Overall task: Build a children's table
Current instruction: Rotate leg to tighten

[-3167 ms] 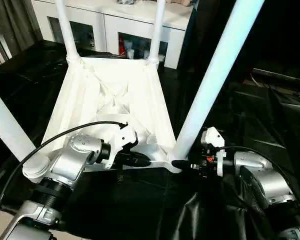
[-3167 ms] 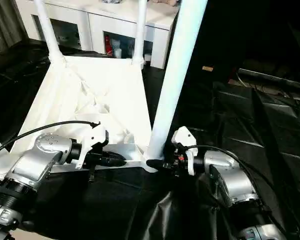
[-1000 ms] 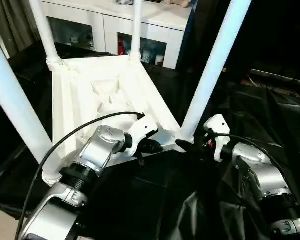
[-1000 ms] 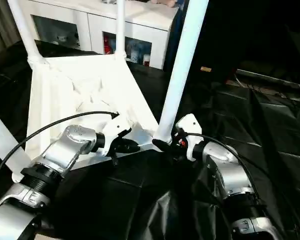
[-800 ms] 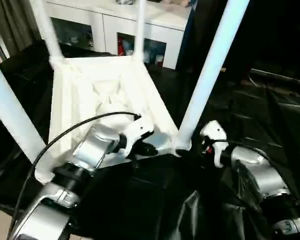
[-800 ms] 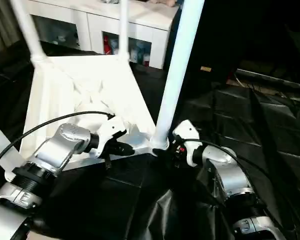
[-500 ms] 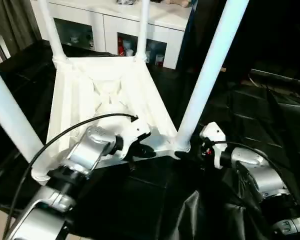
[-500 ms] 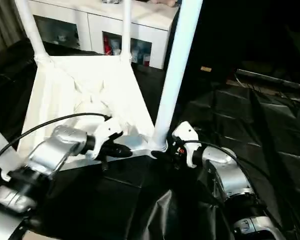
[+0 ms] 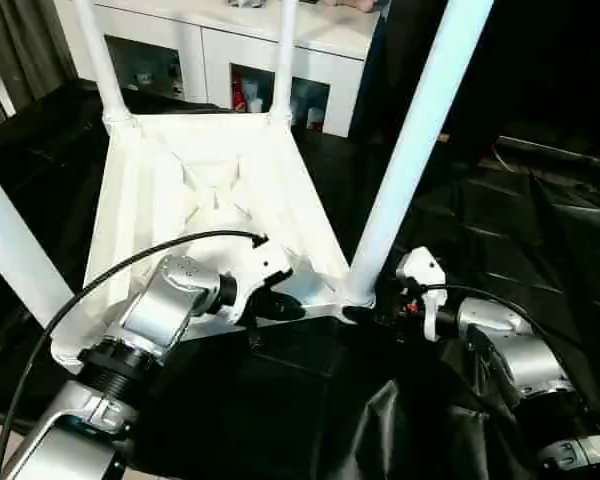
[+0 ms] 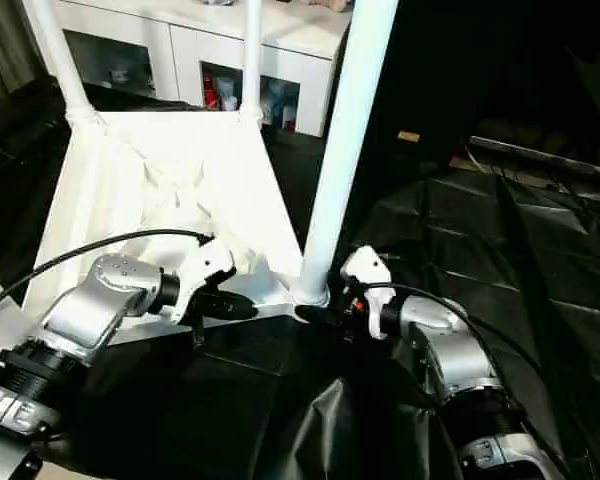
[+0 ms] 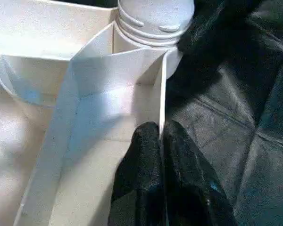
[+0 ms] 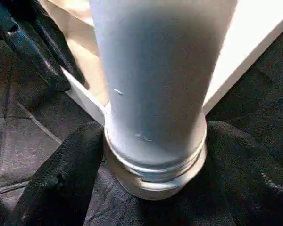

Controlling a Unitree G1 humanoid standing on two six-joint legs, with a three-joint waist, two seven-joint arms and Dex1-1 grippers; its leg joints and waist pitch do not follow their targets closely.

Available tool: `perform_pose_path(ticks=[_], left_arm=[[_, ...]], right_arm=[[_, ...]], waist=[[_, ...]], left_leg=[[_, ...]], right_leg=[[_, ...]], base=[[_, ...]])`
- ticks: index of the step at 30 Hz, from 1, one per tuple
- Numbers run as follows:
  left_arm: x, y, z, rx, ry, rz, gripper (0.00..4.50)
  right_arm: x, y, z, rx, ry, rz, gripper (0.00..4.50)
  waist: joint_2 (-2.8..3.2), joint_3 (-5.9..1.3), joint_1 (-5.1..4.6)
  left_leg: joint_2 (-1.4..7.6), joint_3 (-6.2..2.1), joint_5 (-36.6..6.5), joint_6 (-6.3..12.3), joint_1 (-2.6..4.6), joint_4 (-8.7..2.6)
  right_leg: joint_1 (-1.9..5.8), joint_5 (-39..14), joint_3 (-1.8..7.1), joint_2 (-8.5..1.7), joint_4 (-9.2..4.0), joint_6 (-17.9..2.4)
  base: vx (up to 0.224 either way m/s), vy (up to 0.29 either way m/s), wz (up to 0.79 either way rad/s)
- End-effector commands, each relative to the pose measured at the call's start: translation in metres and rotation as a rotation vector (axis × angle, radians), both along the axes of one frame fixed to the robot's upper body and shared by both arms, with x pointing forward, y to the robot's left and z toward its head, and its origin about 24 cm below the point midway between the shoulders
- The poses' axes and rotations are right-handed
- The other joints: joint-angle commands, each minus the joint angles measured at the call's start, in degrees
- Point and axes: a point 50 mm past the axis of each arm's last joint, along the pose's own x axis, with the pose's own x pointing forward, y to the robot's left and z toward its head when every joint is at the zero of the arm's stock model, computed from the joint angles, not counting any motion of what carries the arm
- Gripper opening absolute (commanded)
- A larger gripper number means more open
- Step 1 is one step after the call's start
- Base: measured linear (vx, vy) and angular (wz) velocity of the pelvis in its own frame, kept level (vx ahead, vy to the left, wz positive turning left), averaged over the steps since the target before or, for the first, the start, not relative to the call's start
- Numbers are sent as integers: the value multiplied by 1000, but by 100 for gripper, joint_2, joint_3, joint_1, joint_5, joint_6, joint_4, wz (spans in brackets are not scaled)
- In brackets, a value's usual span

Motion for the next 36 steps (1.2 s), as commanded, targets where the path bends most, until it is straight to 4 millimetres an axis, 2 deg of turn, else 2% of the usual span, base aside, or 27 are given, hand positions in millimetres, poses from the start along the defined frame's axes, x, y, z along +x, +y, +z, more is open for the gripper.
perform_pose_path(ticks=[1,3,15,16,20,29,32,33,34,36], left_arm=[[-13,-4,-19,18,105,-39,0],[-13,-4,-19,18,110,-42,0],[-15,-5,-19,19,113,-43,0],[-15,-5,-19,18,113,-42,0],[-15,-5,-20,17,114,-42,0],[-15,-5,-20,20,109,-38,0],[-10,-11,-22,18,69,7,0],[-5,-19,-23,12,39,69,0],[-5,-19,-23,12,39,69,0],[3,-33,-25,15,-4,150,0]], right_arm=[[1,2,7,41,-24,21,312],[0,2,7,47,-23,26,286],[2,4,5,25,-24,8,286],[2,4,5,28,-23,8,273],[2,6,4,44,-14,18,272],[0,10,3,60,-15,23,272],[5,11,-2,40,-28,-82,272],[11,10,-7,18,-25,-217,272],[11,10,-7,18,-25,-217,272],[18,14,-13,48,6,-403,272]], waist=[[22,-288,26],[16,-286,33],[11,-293,36],[-1,-293,32],[-7,-294,31],[3,-299,31],[-5,-293,30],[-1,-268,20],[-5,-254,0],[-12,-254,-7]], left_leg=[[117,-28,-1028,318,26,-335],[114,-28,-1049,292,22,-339],[109,-27,-971,294,23,-332],[109,-29,-967,290,15,-333],[108,-28,-957,295,18,-330],[107,-28,-915,313,20,-324],[108,-28,-935,291,20,-330],[106,-28,-1107,203,21,-349],[102,-23,-1196,156,19,-360],[100,-53,-1444,11,39,-382]], right_leg=[[253,-667,167,-217,-362,-1358],[258,-729,166,-217,-367,-1351],[263,-693,165,-219,-358,-1339],[270,-704,164,-219,-358,-1332],[267,-724,164,-218,-358,-1318],[266,-684,165,-218,-350,-1327],[263,-735,164,-219,-356,-1317],[245,-1039,167,-227,-397,-1247],[230,-1216,171,-226,-425,-1207],[225,-1783,164,-240,-475,-1014]], base=[[0,0,0],[0,0,0],[0,0,0],[0,0,0],[0,0,0],[0,0,0],[0,0,0],[0,0,0],[0,0,0],[0,0,0]])
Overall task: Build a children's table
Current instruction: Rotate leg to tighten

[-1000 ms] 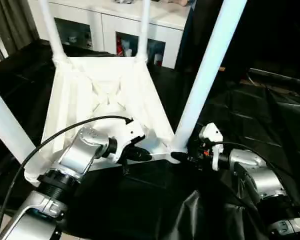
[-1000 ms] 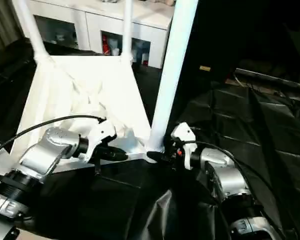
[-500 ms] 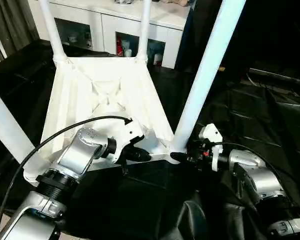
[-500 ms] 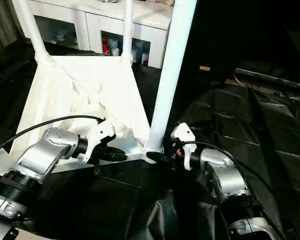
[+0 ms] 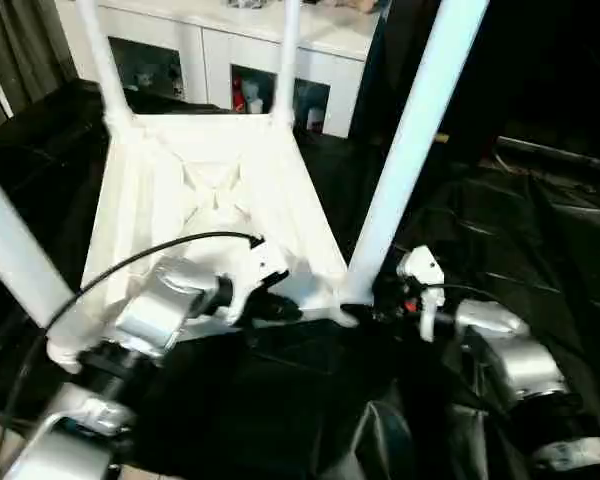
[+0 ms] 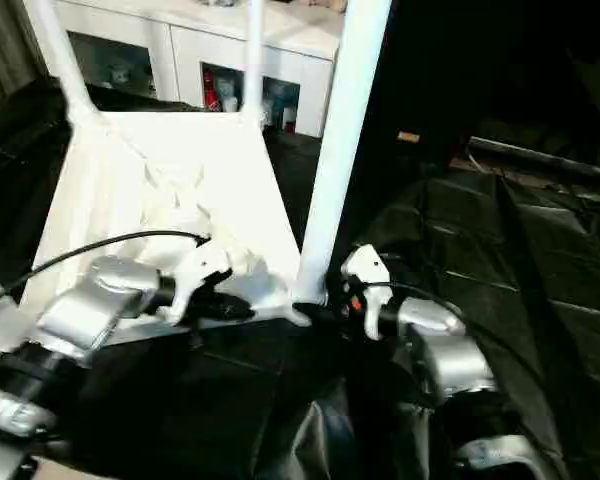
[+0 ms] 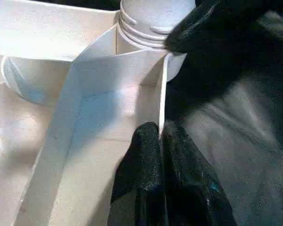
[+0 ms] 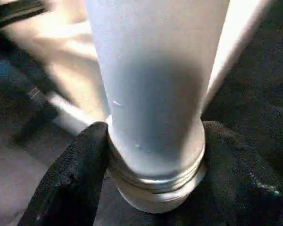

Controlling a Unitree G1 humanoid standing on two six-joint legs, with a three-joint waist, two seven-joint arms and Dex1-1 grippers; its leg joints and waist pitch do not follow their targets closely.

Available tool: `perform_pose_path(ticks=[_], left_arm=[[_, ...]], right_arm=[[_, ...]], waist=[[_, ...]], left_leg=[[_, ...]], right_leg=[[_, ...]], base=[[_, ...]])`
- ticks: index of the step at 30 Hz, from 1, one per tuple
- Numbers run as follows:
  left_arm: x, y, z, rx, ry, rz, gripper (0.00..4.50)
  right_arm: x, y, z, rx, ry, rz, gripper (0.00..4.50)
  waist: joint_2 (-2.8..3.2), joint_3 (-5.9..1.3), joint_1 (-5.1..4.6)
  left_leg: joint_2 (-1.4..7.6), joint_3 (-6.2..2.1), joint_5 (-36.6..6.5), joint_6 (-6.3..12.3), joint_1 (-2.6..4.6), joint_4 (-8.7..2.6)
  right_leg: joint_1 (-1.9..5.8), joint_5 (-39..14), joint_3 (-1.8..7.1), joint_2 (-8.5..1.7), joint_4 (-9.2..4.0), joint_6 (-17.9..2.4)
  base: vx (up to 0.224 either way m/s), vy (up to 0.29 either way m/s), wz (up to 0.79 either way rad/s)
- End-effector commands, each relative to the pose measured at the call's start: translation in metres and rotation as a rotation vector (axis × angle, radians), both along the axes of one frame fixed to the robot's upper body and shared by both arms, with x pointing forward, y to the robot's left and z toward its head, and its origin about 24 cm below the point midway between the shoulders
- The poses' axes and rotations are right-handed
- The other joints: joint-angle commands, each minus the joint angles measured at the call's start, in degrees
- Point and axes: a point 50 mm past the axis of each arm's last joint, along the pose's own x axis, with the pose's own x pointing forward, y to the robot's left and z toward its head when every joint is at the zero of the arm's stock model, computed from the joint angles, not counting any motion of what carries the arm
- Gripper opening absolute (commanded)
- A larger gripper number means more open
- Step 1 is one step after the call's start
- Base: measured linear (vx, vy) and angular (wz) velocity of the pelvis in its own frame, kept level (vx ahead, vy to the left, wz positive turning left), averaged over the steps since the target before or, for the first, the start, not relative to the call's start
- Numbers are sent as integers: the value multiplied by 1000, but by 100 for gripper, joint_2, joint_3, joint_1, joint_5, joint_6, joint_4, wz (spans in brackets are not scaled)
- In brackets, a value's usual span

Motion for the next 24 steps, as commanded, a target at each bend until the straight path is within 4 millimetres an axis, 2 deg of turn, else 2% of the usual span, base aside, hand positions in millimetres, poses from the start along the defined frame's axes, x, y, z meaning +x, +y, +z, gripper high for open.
perform_pose_path(ticks=[1,4,5,7,9,10,11,14,15,17,18,20,21,22,23,24], left_arm=[[-5,-18,-19,17,45,35,0],[1,-35,-19,15,6,72,0],[1,-40,-19,15,2,70,0],[1,-49,-19,28,-12,46,0],[1,-52,-19,32,-16,36,0],[1,-53,-19,31,-17,32,0],[1,-53,-19,29,-16,24,0],[-2,-46,-18,17,-22,-54,0],[-6,-40,-18,4,-13,-109,0],[-8,-36,-18,-4,-4,-134,0],[-11,-30,-18,-8,16,-157,0],[-17,-21,-18,-24,39,-215,0],[-19,-16,-18,-31,53,-232,0],[-21,-12,-17,-41,65,-254,0],[-23,-8,-16,-56,73,-278,0],[-27,-1,-13,-81,92,-306,0]], right_arm=[[9,4,-2,-1,23,-164,272],[12,18,-3,24,48,-277,272],[12,26,-1,18,38,-271,272],[11,47,7,33,-13,-222,272],[10,55,11,41,-45,-193,272],[9,57,13,43,-62,-175,272],[8,59,16,46,-83,-152,327],[9,42,20,78,-89,-146,347],[11,27,21,64,-90,-130,359],[10,21,21,44,-91,-110,378],[8,14,21,21,-85,-60,378],[2,4,19,-16,-63,29,378],[-1,0,18,-35,-54,62,378],[-5,-3,17,-36,-37,106,378],[-9,-5,17,-39,-25,148,378],[-13,-7,16,-43,-12,205,378]], waist=[[1,-252,15],[16,-249,-7],[23,-256,-3],[48,-263,-2],[40,-268,0],[55,-269,2],[52,-269,4],[50,-273,25],[60,-272,26],[57,-284,34],[68,-284,35],[77,-291,69],[83,-299,92],[83,-299,92],[78,-299,122],[67,-296,119]], left_leg=[[92,-59,-1549,-39,17,-390],[88,-75,-1612,-78,11,-407],[81,-78,-1712,-79,24,-401],[81,-84,-1664,-89,4,-411],[81,-82,-1594,-57,-12,-410],[83,-84,-1580,-47,-12,-412],[81,-79,-1577,-26,-18,-409],[82,-71,-1550,62,-15,-402],[84,-70,-1489,109,-38,-405],[91,-78,-1350,129,-56,-401],[99,-59,-1250,180,-33,-380],[101,-47,-986,311,-39,-353],[104,-29,-866,363,-13,-337],[104,-29,-866,363,-13,-337],[116,-9,-817,429,16,-323],[111,-15,-750,482,-20,-326]], right_leg=[[195,-2034,156,-236,-515,-881],[175,-2108,156,-223,-529,-764],[161,-2129,155,-223,-544,-722],[166,-2017,157,-220,-535,-692],[180,-1805,158,-212,-518,-708],[183,-1730,158,-212,-507,-728],[187,-1646,157,-210,-505,-760],[201,-1574,160,-215,-510,-791],[215,-1456,164,-218,-491,-836],[249,-1288,154,-219,-463,-876],[224,-1121,161,-219,-451,-947],[253,-554,159,-198,-379,-1141],[246,-337,167,-198,-353,-1220],[246,-337,167,-198,-353,-1220],[233,-152,171,-199,-332,-1323],[273,-101,164,-204,-311,-1363]], base=[[0,0,0],[0,0,0],[0,0,0],[0,0,0],[0,0,0],[0,0,0],[0,0,0],[0,0,0],[0,0,0],[0,0,0],[0,0,0],[0,0,0],[0,0,0],[0,0,0],[0,0,0],[0,0,0]])
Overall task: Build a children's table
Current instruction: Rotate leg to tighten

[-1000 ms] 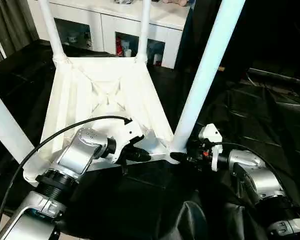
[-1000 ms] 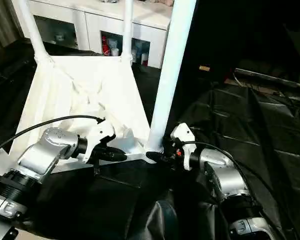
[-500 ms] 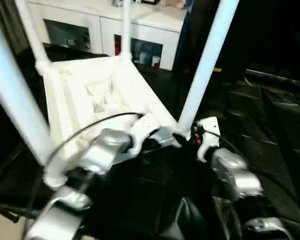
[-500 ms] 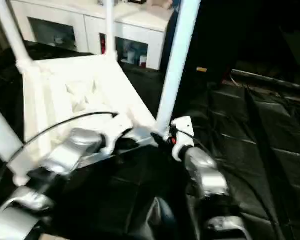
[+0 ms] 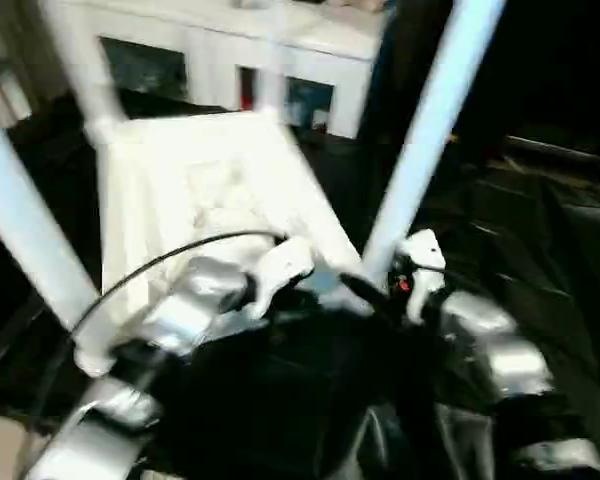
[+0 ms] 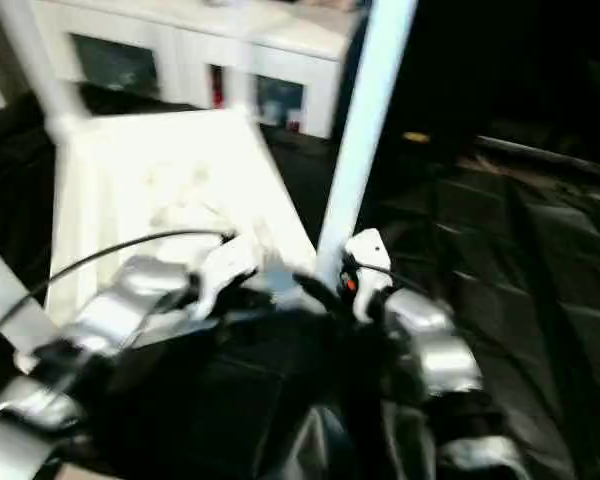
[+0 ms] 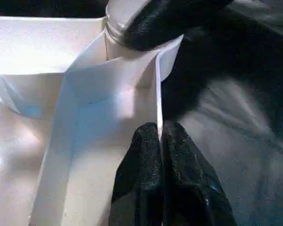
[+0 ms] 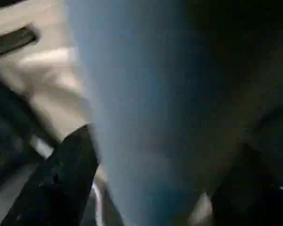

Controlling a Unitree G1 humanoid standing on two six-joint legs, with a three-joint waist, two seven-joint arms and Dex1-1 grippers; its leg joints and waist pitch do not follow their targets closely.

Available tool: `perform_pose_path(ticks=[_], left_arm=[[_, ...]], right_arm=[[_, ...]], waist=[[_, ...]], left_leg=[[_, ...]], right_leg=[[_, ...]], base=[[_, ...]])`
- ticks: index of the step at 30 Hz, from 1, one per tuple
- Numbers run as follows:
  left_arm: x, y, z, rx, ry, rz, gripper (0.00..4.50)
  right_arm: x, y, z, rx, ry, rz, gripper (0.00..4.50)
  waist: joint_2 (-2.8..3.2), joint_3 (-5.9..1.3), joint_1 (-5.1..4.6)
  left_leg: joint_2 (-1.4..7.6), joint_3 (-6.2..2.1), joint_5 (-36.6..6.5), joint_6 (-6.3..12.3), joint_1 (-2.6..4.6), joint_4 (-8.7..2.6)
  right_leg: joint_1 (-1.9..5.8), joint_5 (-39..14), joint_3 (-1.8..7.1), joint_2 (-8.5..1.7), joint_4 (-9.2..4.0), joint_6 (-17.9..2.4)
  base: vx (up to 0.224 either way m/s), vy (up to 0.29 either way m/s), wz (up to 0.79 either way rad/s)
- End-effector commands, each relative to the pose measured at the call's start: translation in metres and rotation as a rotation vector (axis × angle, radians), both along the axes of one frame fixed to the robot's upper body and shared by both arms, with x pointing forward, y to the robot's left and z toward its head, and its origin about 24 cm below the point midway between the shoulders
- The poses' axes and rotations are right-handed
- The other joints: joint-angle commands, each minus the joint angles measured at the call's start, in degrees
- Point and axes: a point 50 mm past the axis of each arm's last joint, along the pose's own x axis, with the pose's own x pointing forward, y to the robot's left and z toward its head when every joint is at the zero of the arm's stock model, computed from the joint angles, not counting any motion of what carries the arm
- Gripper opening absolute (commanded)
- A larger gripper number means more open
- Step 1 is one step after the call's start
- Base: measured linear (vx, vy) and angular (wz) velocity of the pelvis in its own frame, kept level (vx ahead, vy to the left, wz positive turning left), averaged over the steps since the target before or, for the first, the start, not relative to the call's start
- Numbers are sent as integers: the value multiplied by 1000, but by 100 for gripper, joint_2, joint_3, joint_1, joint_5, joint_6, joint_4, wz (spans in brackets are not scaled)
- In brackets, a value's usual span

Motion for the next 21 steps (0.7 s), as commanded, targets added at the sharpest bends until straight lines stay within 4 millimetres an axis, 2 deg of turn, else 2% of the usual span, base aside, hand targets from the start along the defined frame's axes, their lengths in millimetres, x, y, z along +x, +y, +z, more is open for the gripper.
perform_pose_path(ticks=[1,3,4,7,9,11,12,15,17,18,21], left_arm=[[-17,-5,-14,-51,125,-95,0],[-19,2,-11,-69,142,-98,0],[-19,5,-11,-66,141,-92,0],[-18,11,-11,-55,137,-79,0],[-17,14,-11,-51,129,-70,0],[-17,16,-10,-54,130,-70,0],[-17,17,-10,-55,130,-70,0],[-16,17,-8,-59,128,-66,0],[-16,17,-8,-58,128,-66,0],[-16,17,-8,-58,131,-69,0],[-17,16,-9,-55,135,-68,0]], right_arm=[[-6,-2,0,0,23,66,378],[-10,-3,-1,-23,29,125,378],[-11,-4,-2,-31,34,148,378],[-14,-3,-2,-41,45,188,378],[-14,-4,-2,-46,46,197,378],[-13,-4,-1,-29,48,197,378],[-12,-3,0,-22,47,197,351],[-11,-1,1,9,46,201,344],[-11,0,1,13,49,206,338],[-12,1,0,16,55,212,306],[-14,3,-3,22,62,209,289]], waist=[[-7,-291,-1],[-12,-271,-12],[-12,-271,-12],[-10,-245,-17],[-14,-253,-11],[-29,-265,-8],[-30,-270,-8],[-19,-274,-14],[-15,-273,-10],[-15,-269,-12],[-12,-272,-12]], left_leg=[[113,-17,-759,472,14,-310],[122,-19,-942,404,17,-328],[122,-19,-942,404,17,-328],[130,-27,-1289,234,38,-359],[132,-35,-1318,181,42,-364],[124,-36,-1167,198,33,-353],[120,-34,-1115,210,27,-348],[114,-27,-973,280,19,-335],[114,-26,-999,278,23,-334],[116,-28,-1030,263,23,-339],[118,-33,-1062,233,23,-342]], right_leg=[[275,-97,171,-202,-312,-1383],[265,-448,167,-215,-345,-1359],[265,-448,167,-215,-345,-1359],[240,-1150,183,-232,-417,-1182],[236,-1260,187,-240,-424,-1122],[242,-1046,185,-230,-393,-1130],[247,-972,184,-229,-383,-1142],[256,-690,178,-219,-359,-1228],[255,-739,179,-223,-364,-1231],[255,-807,179,-223,-371,-1223],[255,-874,179,-226,-375,-1203]], base=[[0,0,0],[0,0,0],[0,0,0],[0,0,0],[0,0,0],[0,0,0],[0,0,0],[0,0,0],[0,0,0],[0,0,0],[0,0,0]])
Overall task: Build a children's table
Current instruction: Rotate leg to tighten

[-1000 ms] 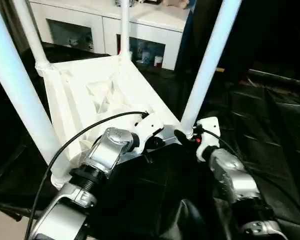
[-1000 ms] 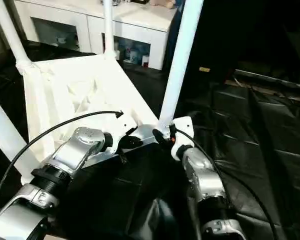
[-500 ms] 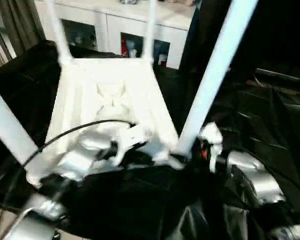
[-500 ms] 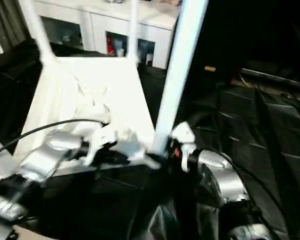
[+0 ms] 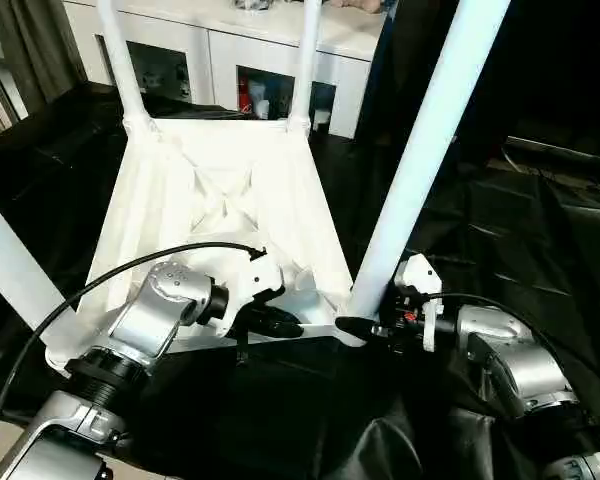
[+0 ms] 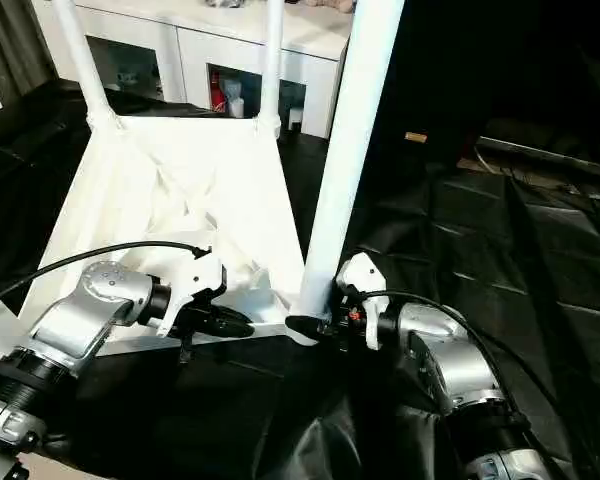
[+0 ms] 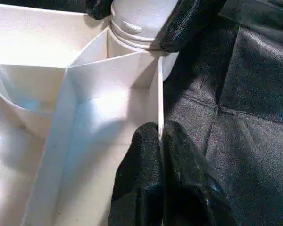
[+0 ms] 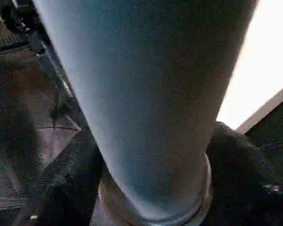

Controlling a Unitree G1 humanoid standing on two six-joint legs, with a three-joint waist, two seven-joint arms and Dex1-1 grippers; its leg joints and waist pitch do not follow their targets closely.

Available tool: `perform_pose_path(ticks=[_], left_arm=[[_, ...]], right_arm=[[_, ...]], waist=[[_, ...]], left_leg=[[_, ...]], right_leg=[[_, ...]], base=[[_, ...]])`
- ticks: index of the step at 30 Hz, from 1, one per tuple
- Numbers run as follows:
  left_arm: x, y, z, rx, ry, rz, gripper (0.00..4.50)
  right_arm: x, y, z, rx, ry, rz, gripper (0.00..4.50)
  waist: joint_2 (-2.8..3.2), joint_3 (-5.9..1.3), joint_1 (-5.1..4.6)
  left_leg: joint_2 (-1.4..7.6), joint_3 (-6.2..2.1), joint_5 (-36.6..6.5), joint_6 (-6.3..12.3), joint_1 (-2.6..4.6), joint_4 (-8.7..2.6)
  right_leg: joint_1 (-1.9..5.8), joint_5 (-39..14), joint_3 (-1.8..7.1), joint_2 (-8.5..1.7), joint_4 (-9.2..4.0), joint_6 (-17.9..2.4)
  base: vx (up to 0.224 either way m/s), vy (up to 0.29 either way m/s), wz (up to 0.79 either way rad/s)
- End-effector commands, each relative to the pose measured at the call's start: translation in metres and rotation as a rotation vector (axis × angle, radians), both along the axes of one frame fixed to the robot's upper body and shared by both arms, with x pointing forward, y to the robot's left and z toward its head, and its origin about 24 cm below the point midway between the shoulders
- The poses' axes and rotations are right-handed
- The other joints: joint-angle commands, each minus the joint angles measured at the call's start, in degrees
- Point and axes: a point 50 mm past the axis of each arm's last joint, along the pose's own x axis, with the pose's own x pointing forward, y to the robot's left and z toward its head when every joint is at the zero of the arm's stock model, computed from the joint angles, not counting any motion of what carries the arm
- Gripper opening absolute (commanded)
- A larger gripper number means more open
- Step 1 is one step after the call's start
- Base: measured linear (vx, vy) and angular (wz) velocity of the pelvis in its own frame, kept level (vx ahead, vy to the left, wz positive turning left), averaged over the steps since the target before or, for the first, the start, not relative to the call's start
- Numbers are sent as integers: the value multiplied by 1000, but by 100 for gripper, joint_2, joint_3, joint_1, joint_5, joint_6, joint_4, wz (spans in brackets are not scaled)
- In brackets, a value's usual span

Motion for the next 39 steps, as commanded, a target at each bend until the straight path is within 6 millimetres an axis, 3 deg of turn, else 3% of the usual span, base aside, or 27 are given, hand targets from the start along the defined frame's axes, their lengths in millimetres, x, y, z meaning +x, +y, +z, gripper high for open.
perform_pose_path(ticks=[1,6,8,10,12,15,18,21,22,24,30,33,39], left_arm=[[-8,-4,-10,-36,69,-14,0],[-4,-6,-16,-12,66,50,0],[5,-13,-19,11,27,138,0],[11,-17,-20,21,3,188,0],[22,-32,-21,31,-39,303,0],[32,-48,-20,43,-75,397,0],[38,-66,-17,53,-114,437,0],[38,-75,-15,54,-132,413,0],[37,-78,-15,44,-131,394,0],[35,-77,-15,29,-120,353,0],[24,-58,-19,-2,-65,199,0],[17,-48,-19,-11,-32,123,0],[6,-27,-16,-37,36,7,0]], right_arm=[[1,0,0,11,8,-9,277],[2,2,-7,48,40,-127,268],[7,4,-14,60,64,-279,266],[10,7,-17,72,80,-356,266],[18,16,-21,60,97,-523,266],[23,27,-21,11,75,-604,265],[27,40,-17,-27,21,-636,265],[27,49,-12,7,6,-587,265],[26,51,-10,44,17,-565,321],[26,45,-7,85,28,-564,334],[27,15,-1,59,39,-441,389],[21,6,3,14,44,-304,389],[13,-8,10,-3,52,-140,389]], waist=[[-12,-276,12],[-3,-262,-3],[-12,-248,-22],[-16,-242,-25],[-23,-239,-26],[-35,-233,-31],[-23,-259,3],[-15,-276,26],[-3,-277,24],[-15,-287,31],[-1,-267,7],[-3,-269,19],[-4,-261,15]], left_leg=[[117,-33,-1065,229,14,-346],[114,-35,-1121,193,13,-360],[109,-35,-1247,122,19,-376],[107,-61,-1558,-46,42,-394],[102,-65,-1609,-101,54,-401],[92,-73,-1606,-113,27,-407],[84,-55,-1555,-97,70,-384],[84,-52,-1374,0,35,-376],[78,-55,-1279,42,5,-376],[74,-47,-1188,112,4,-364],[83,-59,-1293,195,-40,-380],[102,-70,-1306,201,-19,-380],[131,-53,-1229,215,-6,-384]], right_leg=[[246,-861,175,-220,-384,-1208],[240,-909,175,-217,-395,-1214],[223,-1221,179,-213,-430,-1122],[204,-1925,176,-247,-501,-929],[172,-2096,181,-245,-528,-813],[166,-2218,178,-239,-549,-682],[136,-2062,191,-228,-563,-636],[179,-1527,186,-216,-509,-735],[207,-1309,184,-212,-481,-788],[224,-1110,180,-213,-466,-844],[249,-1465,167,-230,-503,-832],[259,-1573,163,-228,-508,-826],[223,-1301,170,-236,-460,-1027]], base=[[0,0,0],[0,0,0],[0,0,0],[0,0,0],[0,0,0],[0,0,0],[0,0,0],[0,0,0],[0,0,0],[0,0,0],[0,0,0],[0,0,0],[0,0,0]])
